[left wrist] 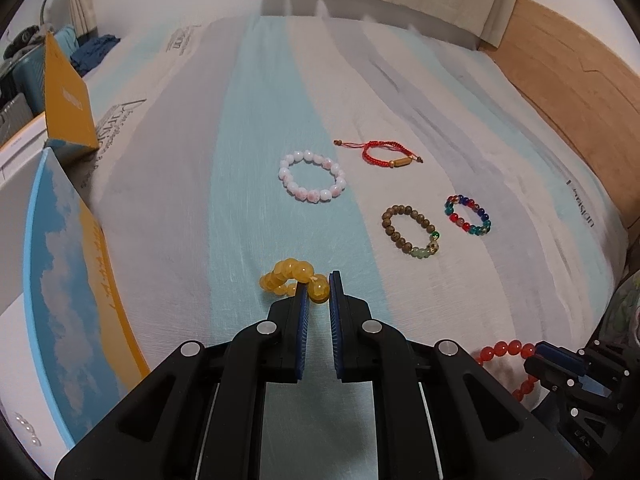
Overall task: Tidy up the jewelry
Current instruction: 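Lift the red bead bracelet with the right tool while the left tool lifts the yellow bracelet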
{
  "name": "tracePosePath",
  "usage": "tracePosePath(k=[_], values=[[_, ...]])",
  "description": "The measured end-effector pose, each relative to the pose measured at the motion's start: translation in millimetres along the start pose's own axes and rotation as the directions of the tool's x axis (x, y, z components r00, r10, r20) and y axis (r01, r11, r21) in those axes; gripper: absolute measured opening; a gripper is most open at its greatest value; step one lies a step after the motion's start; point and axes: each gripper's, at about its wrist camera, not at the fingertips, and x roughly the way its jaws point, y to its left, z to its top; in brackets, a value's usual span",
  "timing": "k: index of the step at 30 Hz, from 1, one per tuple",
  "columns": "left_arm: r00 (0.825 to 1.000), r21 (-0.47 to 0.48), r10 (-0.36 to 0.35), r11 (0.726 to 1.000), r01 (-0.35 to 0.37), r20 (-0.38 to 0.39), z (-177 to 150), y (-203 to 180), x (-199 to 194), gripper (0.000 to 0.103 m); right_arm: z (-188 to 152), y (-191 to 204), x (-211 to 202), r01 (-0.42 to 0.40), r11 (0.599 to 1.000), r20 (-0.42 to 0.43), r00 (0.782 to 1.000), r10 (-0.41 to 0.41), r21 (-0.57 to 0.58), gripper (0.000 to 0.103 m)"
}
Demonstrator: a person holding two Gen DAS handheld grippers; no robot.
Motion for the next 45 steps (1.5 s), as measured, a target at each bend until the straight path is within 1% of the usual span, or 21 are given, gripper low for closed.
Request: tracePosePath(k=[10,27,45], values=[[1.000,0.001,-0.004,1.000,0.004,0.015,3,-2,-15,0.009,5,4,-10,-0.004,1.000,0.022,1.000,0.004,-0.008,0.013],[1.000,0.003,0.008,1.000,-0.008,0.011,3,2,-38,0.009,14,9,-28,0.007,1.000,0.051,0.999,-0.006,-0.013,0.013],[0.999,0.003,0.017,1.000,-0.017,0.041,10,11,-70,0.009,37,16,-48,0.002,1.000,0.089,0.996,-0.001,-0.003,0.012]])
